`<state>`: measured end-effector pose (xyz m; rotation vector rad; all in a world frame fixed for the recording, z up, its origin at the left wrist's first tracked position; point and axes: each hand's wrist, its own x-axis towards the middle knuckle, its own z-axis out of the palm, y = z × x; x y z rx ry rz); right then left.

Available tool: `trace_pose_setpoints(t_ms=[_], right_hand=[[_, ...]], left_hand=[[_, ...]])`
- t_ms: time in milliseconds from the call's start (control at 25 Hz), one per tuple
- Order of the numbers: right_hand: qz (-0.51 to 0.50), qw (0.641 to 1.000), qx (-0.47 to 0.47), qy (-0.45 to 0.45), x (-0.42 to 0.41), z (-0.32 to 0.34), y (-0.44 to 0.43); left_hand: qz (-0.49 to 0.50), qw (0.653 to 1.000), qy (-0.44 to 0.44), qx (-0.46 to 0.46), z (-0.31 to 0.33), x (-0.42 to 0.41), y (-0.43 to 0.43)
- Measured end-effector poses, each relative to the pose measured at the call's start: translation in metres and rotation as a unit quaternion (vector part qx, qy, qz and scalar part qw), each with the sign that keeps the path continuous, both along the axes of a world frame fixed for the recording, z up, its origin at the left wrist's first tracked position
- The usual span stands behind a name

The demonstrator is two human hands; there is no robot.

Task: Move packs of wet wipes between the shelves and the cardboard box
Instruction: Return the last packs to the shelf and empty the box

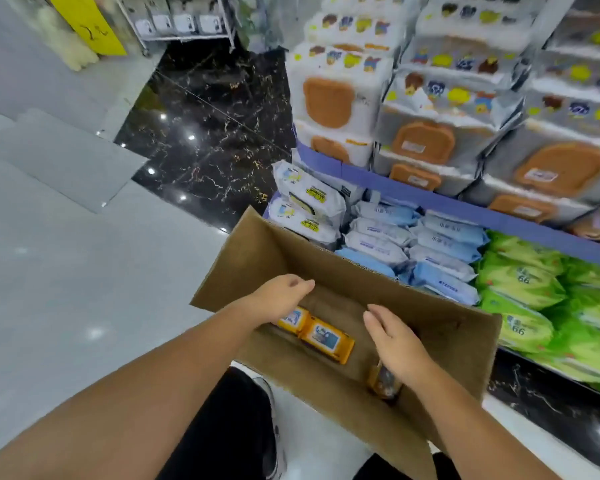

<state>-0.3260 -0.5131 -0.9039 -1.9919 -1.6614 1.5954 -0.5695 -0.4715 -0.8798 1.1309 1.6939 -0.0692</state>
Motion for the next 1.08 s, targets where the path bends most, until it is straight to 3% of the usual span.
trace_pose_setpoints(t_ms=[120, 320, 440, 520, 680, 880, 1080], right_hand=[[-0.006, 0.999, -0.015, -0.029, -0.021, -0.108, 0.021], [0.018, 0.995, -0.066, -0.071, -0.036, -0.292, 0.043], [0.060, 0.989, -0.082, -0.104, -0.038, -0.368, 0.049], [0.080, 0.986, -0.105, -0.101, -0.038, -0.408, 0.052], [0.135, 0.975, -0.141, -0.109, -0.034, -0.463, 0.049], [0.113, 0.974, -0.183, -0.075, -0.039, -0.497, 0.050], [0.156, 0.958, -0.236, -0.039, -0.048, -0.470, 0.060]], left_hand=[[-0.154, 0.986, 0.053, -0.037, -0.110, -0.028, 0.042], [-0.389, 0.905, 0.163, -0.059, -0.305, -0.059, 0.100], [-0.406, 0.887, 0.209, -0.075, -0.459, -0.093, 0.109], [-0.407, 0.886, 0.201, -0.096, -0.522, -0.107, 0.108], [-0.441, 0.869, 0.205, -0.097, -0.506, -0.097, 0.105], [-0.492, 0.832, 0.191, -0.171, -0.479, -0.080, 0.114], [-0.451, 0.859, 0.167, -0.173, -0.455, -0.075, 0.117]])
